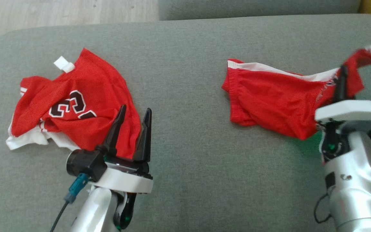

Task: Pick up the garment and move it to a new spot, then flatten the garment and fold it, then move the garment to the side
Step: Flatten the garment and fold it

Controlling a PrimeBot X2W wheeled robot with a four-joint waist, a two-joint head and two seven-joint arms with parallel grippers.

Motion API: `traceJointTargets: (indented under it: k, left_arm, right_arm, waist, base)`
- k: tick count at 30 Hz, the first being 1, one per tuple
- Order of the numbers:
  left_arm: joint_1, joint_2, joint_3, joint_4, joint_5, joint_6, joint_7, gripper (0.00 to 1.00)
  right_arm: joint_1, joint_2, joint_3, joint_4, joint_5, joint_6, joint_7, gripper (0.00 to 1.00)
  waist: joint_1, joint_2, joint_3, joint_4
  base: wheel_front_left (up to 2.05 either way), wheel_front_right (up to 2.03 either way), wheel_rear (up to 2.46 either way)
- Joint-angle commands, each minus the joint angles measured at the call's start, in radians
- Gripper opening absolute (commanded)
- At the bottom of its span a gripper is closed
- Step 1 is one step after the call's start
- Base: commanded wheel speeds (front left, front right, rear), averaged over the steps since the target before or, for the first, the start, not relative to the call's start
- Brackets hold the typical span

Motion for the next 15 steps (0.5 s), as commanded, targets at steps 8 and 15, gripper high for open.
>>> traceJointTargets:
  k: [8,15]
  left_arm:
    - [-0.01,0.005,0.032,-0.024,-0.001,-0.002,-0.005,1.0]
    - [-0.01,0.005,0.023,-0.023,-0.004,0.004,-0.005,1.0]
  right_arm:
    - [-0.056,0.003,0.259,-0.067,0.082,0.003,-0.011,0.0]
    - [-0.065,0.003,0.434,-0.031,0.115,0.003,-0.013,0.0]
  waist:
    - [0.0,-0.0001,-0.019,0.039]
    - [0.0,-0.0001,-0.02,0.086]
  base:
    - [0.0,0.0,0.0]
    - [0.0,0.0,0.0]
